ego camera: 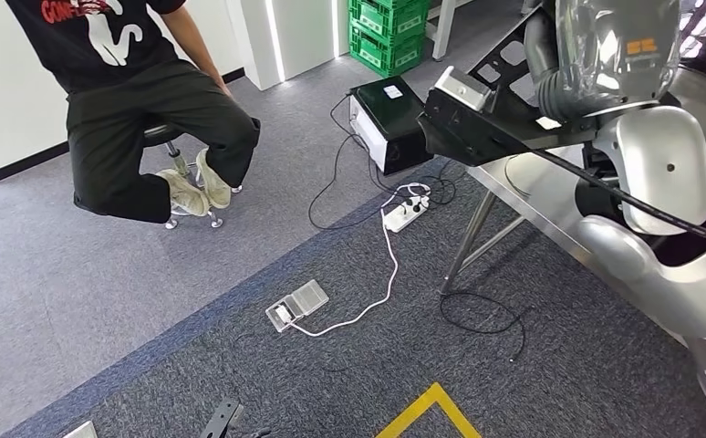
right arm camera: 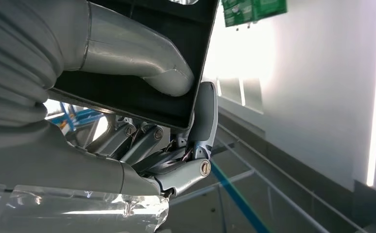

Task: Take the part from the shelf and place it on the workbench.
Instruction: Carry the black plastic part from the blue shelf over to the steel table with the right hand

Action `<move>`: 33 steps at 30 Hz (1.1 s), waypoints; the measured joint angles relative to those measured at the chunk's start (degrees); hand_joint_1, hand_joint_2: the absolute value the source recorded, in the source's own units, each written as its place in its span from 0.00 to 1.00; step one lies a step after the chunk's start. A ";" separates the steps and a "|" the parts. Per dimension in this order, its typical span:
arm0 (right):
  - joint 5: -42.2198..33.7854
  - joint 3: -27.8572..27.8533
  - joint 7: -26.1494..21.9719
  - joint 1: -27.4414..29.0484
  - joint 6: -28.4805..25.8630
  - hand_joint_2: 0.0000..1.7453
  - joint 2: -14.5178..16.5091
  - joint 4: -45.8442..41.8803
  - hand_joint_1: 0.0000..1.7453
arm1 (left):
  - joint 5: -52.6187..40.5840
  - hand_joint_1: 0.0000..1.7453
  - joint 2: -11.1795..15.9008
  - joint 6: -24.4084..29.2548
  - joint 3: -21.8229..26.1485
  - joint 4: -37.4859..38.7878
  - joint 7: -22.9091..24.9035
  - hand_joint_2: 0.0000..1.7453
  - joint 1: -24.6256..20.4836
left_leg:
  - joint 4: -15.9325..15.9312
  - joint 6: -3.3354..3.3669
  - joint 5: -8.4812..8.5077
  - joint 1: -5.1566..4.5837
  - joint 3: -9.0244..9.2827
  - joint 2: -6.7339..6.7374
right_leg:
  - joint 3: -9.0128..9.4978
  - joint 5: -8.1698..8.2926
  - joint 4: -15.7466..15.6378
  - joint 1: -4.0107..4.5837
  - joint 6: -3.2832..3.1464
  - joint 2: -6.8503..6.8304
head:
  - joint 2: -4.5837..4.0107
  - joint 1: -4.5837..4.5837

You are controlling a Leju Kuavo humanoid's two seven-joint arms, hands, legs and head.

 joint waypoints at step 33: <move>-2.47 -0.88 2.25 -3.84 -0.19 1.00 -0.43 1.62 1.00 | -0.21 0.00 -0.13 0.11 0.05 0.02 -0.16 1.00 -0.24 | -8.89 0.46 3.81 0.15 3.30 -1.45 | -0.14 -0.08 0.09 -0.08 0.62 0.88 | 0.00 -0.53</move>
